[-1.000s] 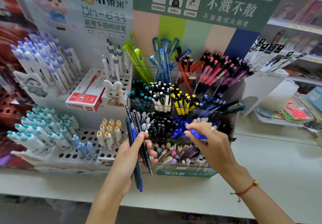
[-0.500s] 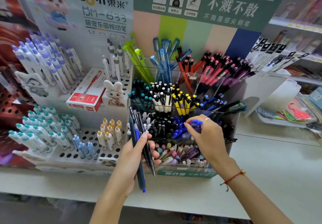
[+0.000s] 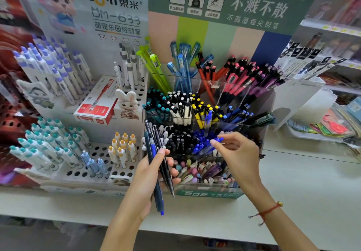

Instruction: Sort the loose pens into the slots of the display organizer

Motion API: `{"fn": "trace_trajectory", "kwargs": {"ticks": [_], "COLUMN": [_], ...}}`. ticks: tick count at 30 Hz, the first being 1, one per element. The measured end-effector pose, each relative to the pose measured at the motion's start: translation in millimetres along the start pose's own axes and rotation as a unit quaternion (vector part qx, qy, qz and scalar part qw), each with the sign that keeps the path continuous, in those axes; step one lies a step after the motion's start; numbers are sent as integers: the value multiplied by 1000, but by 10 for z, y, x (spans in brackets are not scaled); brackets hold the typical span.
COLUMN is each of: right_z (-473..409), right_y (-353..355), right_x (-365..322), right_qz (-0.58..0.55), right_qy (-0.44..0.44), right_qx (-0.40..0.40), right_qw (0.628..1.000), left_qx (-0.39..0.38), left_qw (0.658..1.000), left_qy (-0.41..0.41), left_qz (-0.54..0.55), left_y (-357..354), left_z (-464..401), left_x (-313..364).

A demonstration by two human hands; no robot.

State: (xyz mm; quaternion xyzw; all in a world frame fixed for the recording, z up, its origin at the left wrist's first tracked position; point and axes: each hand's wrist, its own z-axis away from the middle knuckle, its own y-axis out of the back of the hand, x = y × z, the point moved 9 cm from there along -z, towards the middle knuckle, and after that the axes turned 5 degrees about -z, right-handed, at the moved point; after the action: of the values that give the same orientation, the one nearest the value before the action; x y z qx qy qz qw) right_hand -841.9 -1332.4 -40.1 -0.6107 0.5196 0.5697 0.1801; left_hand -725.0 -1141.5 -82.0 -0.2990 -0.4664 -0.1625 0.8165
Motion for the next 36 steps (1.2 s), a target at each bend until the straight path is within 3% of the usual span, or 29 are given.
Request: {"fn": "trace_trajectory", "kwargs": {"ticks": [2,4,8,11,15,24,30,36], "right_z": [28,31,-28,35,-124,-269,-145,-286], "right_y": [-69,-216,-409,-356,-131,-172,-247,-386], "right_x": [-95,-212,-66,-185,-575,-517,-416,-255], "right_qz": [102,231,358,315,188,270,299,342], "right_qy": [75,160,185,217,220,226,275,194], "right_qx": [-10,-26,-74,-76,8,4,6,-63], "right_qw": [992,959,912,921,957,936,914,917], "left_qx": [0,-2,-22,-33,-27,-68,-77,-142], "left_qw": [1000,1000,1000,999,999,995,994,987], "left_qy": [3,6,5,0,4,20,33,46], "left_qz": [-1,-2,-1,0,27,65,76,54], "left_y": [-10,-40,-136,-150,-173,-254,-241,-335], "left_z": [-4,-12,6,42,48,83,95,151], "left_x": [-1,-6,10,34,32,-24,-79,-109]}}
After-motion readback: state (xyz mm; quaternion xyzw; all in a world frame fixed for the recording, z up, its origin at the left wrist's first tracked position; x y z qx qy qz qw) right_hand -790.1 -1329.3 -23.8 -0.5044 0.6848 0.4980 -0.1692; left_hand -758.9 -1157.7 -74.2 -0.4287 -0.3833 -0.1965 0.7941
